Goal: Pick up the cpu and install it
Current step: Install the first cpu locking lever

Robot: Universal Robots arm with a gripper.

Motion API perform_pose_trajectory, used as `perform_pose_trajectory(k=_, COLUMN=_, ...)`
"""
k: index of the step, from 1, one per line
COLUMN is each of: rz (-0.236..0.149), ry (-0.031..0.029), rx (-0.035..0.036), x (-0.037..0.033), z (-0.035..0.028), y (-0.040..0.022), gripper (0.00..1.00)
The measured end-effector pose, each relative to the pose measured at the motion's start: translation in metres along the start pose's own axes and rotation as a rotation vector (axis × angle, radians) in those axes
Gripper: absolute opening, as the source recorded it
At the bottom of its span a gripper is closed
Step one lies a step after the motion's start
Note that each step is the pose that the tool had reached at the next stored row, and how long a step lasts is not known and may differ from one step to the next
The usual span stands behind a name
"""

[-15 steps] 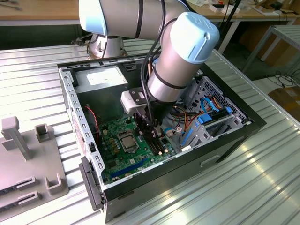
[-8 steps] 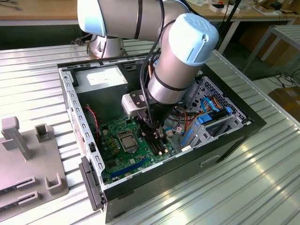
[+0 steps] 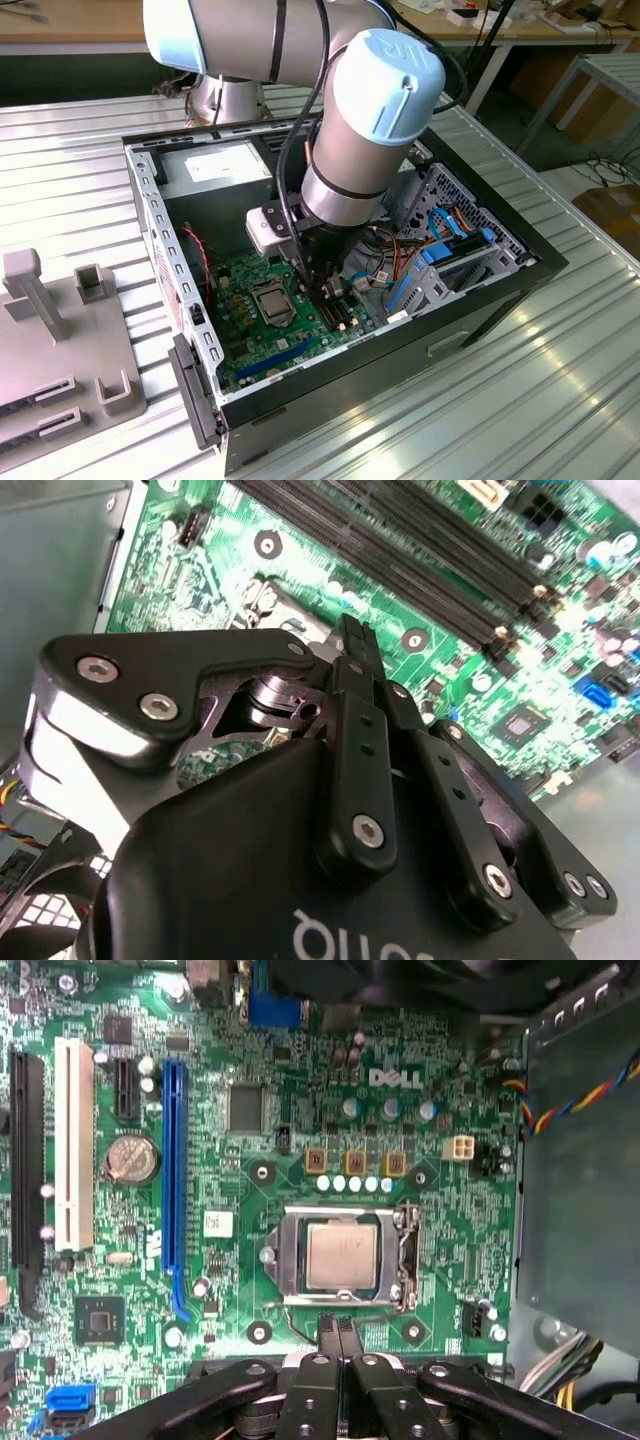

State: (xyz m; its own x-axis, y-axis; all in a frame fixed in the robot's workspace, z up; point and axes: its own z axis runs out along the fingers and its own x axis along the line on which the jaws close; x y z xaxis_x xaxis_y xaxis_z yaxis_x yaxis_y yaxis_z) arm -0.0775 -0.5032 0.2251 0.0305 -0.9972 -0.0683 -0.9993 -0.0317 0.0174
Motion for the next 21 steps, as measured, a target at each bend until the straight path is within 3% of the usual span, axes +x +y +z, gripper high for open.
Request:
perform_pose_trajectory(k=6, rz=-0.004, ry=0.0013, rx=0.0115, x=0.0031, z=-0.0002, y=0.0011, gripper=0.11)
perform_pose_trajectory(k=10, rz=-0.01, ry=0.0017, rx=0.0231, x=0.0032, z=-0.0001, y=0.0008, gripper=0.11)
perform_pose_trajectory(k=15, rz=-0.014, ry=0.002, rx=0.0285, x=0.0034, z=0.0023, y=0.0007, gripper=0.11)
perform_pose_trajectory(k=21, rz=-0.018, ry=0.0023, rx=0.029, x=0.0043, z=0.006, y=0.0008, gripper=0.11)
